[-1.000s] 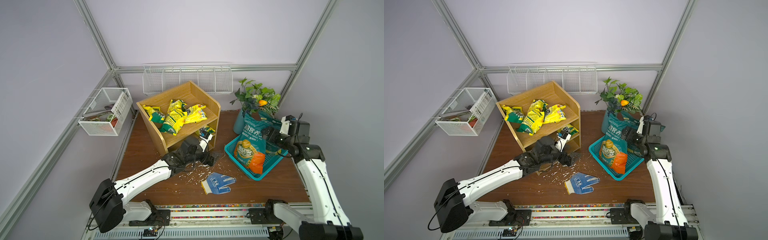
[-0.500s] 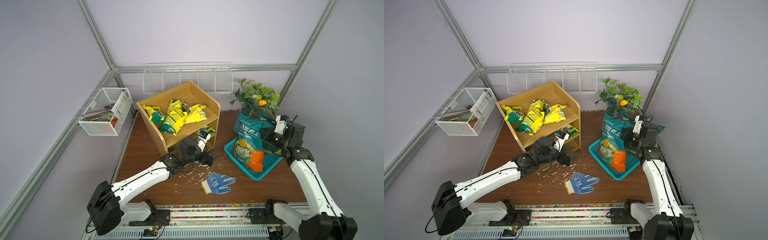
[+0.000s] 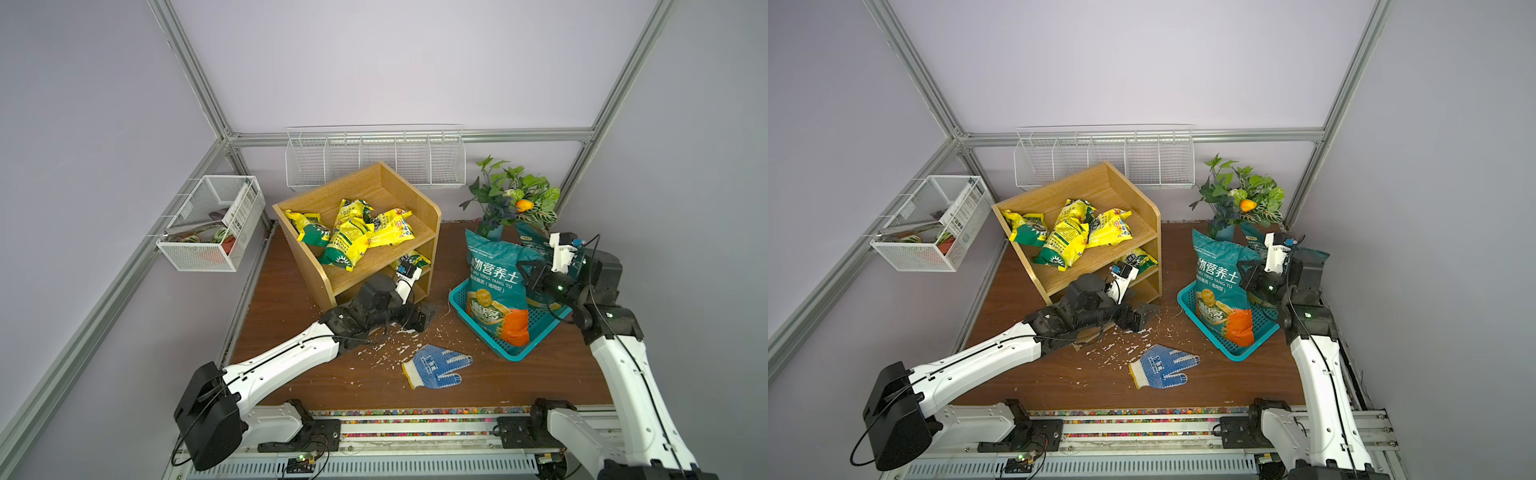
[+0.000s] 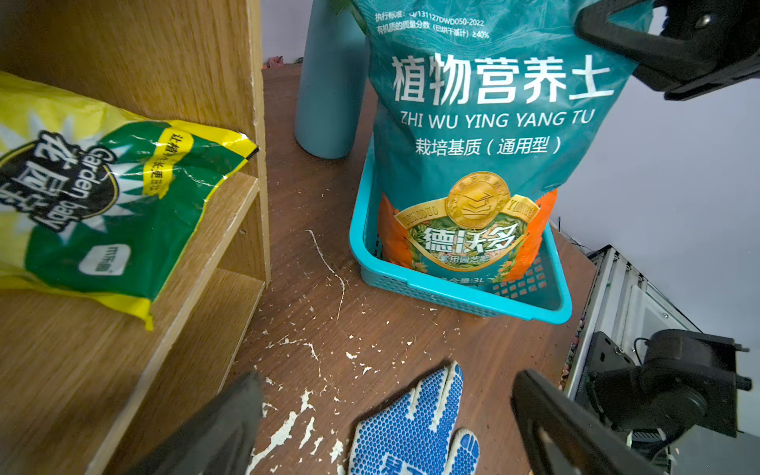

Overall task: Take down the fertilizer bag from the shelf
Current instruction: Adjust the fertilizer bag in the storage box.

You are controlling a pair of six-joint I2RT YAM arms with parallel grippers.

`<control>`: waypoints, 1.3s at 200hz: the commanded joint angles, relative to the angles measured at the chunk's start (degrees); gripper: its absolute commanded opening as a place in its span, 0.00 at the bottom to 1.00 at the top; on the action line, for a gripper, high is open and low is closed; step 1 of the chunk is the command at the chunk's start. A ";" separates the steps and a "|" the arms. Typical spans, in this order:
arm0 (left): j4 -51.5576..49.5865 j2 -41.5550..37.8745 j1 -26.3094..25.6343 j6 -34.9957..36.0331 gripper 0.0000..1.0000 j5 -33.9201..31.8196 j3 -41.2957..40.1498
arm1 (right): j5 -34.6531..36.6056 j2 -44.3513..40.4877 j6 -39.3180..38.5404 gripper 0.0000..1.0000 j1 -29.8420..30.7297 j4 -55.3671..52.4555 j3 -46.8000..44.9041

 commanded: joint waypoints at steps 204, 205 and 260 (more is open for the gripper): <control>-2.25 -1.19 -0.24 0.81 0.99 -1.93 -0.83 | 8.34 -12.24 3.15 0.57 -15.14 21.90 -19.11; -2.21 -1.20 -0.24 0.81 0.99 -1.96 -0.79 | 8.39 -12.31 3.17 0.58 -15.14 21.79 -19.02; -3.66 -1.95 -0.30 1.25 0.99 -2.68 -0.02 | 4.47 -10.75 1.98 0.77 -15.07 15.40 -7.18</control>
